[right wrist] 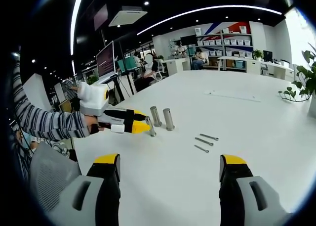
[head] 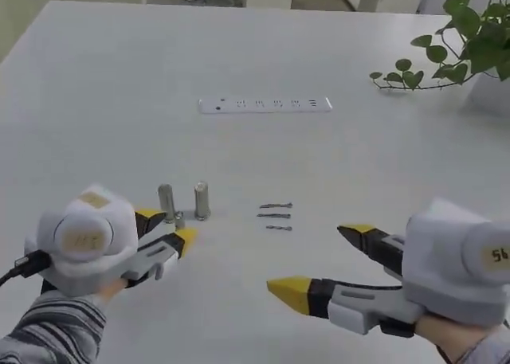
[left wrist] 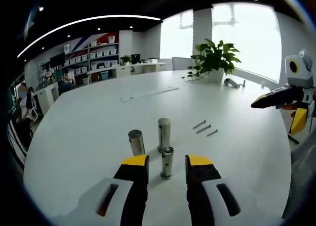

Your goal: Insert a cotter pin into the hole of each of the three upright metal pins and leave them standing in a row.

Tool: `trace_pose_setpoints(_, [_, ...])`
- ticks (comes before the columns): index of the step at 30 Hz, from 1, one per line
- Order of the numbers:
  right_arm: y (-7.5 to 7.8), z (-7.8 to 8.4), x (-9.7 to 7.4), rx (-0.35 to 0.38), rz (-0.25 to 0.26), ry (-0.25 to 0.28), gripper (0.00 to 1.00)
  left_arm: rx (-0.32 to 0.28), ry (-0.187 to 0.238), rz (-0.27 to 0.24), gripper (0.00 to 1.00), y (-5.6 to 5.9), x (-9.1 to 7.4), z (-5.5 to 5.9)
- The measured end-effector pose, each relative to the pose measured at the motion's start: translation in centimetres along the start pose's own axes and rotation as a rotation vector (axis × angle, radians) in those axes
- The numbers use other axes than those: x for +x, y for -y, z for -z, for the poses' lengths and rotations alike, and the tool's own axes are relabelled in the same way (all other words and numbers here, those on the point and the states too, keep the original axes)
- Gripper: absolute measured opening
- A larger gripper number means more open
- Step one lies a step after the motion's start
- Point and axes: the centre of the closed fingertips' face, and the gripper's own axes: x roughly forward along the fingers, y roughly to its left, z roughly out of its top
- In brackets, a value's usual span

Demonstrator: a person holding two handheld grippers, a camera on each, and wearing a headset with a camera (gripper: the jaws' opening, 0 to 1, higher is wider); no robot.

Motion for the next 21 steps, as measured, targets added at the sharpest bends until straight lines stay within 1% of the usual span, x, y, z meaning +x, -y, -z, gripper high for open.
trace_pose_setpoints(2, [-0.01, 0.01, 0.10, -0.002, -0.002, -0.001, 0.80, -0.009, -0.009, 0.000, 0.24, -0.11, 0.16, 0.10])
trace_pose_setpoints(4, [-0.01, 0.04, 0.18, -0.005, -0.003, -0.003, 0.80, -0.015, -0.004, 0.001, 0.22, -0.10, 0.21, 0.03])
trace_pose_setpoints(7, [0.03, 0.19, 0.29, -0.005, -0.003, -0.009, 0.80, -0.015, -0.007, 0.010, 0.16, 0.19, 0.19, 0.14])
trace_pose_setpoints(13, [0.14, 0.37, 0.40, -0.003, -0.003, -0.014, 0.80, -0.015, -0.012, 0.021, 0.06, 0.20, 0.42, 0.23])
trace_pose_setpoints(14, [0.15, 0.37, 0.42, -0.001, -0.003, -0.015, 0.80, -0.020, -0.011, 0.025, 0.06, 0.25, 0.46, 0.23])
trace_pose_setpoints(18, [0.17, 0.36, 0.50, -0.002, -0.003, -0.016, 0.79, -0.002, -0.009, 0.027, 0.05, 0.30, 0.41, 0.09])
trace_pose_setpoints(21, [0.10, 0.36, 0.52, -0.002, -0.005, -0.017, 0.79, -0.009, -0.002, 0.034, 0.05, 0.31, 0.40, 0.04])
